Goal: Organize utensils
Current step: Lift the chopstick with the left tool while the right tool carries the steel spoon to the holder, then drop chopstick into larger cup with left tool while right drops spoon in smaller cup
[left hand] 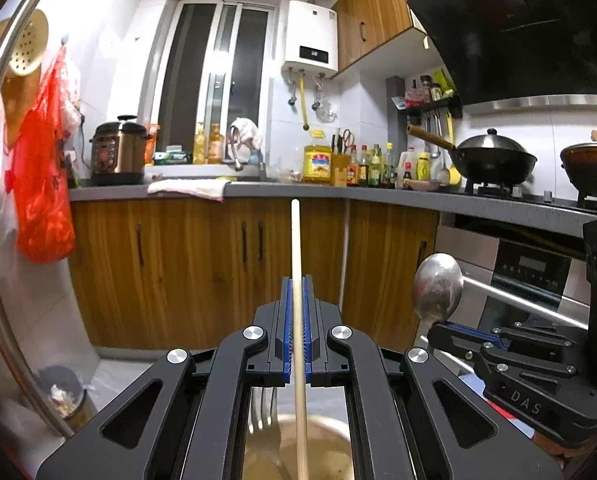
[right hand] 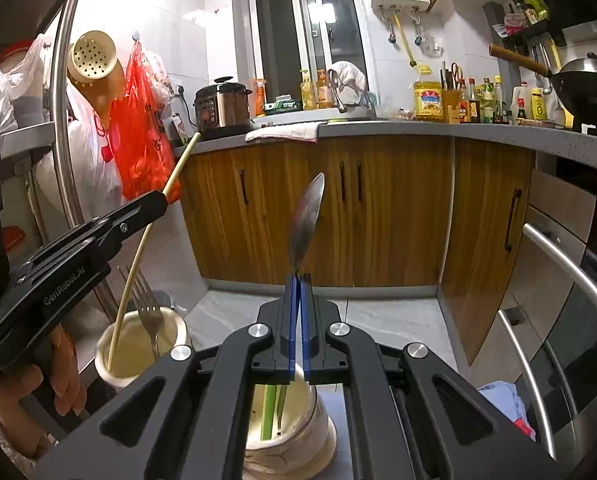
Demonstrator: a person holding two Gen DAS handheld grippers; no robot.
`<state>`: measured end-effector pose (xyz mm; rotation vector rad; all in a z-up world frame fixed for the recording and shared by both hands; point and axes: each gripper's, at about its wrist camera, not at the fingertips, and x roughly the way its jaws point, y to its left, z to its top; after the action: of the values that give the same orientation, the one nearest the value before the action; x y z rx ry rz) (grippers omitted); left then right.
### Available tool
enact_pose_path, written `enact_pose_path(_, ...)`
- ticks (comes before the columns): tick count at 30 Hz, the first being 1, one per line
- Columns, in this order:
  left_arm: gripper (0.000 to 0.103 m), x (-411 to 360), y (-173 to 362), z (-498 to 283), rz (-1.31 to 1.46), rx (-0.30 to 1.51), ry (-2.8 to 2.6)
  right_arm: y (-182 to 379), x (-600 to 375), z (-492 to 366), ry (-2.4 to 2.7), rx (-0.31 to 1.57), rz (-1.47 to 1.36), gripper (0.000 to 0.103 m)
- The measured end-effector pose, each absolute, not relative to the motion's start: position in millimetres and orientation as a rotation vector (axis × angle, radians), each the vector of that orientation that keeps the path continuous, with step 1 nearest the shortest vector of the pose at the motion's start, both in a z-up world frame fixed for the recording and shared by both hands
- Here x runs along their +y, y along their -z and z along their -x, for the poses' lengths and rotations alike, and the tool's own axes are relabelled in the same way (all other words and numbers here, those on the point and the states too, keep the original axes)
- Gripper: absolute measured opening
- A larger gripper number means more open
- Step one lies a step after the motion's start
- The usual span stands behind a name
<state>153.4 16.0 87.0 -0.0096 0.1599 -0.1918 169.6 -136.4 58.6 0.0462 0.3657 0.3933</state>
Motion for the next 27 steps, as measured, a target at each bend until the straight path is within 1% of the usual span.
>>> enact_pose_path(7, 0.005, 32, -76, -133, 0.035, 0.209, 0.196, -49, -137, -160, -0.41, 0.38, -0.039, 0.002)
enact_pose_path(12, 0.005, 39, -70, -118, 0.03, 0.293, 0.188, -41, -137, -154, -0.422, 0.396, -0.034, 0.002)
enact_pose_path(18, 0.005, 43, -61, -119, 0.037, 0.436, 0.176, -31, -135, -155, -0.423, 0.439, -0.033, 0.002)
enact_pose_path(24, 0.005, 48, -52, -124, 0.048, 0.52, 0.161, -24, -132, -163, -0.418, 0.483, -0.035, 0.002)
enact_pose_path(27, 0.005, 49, -50, -127, 0.046, 0.53, 0.155, -23, -131, -166, -0.415, 0.489, -0.037, 0.002)
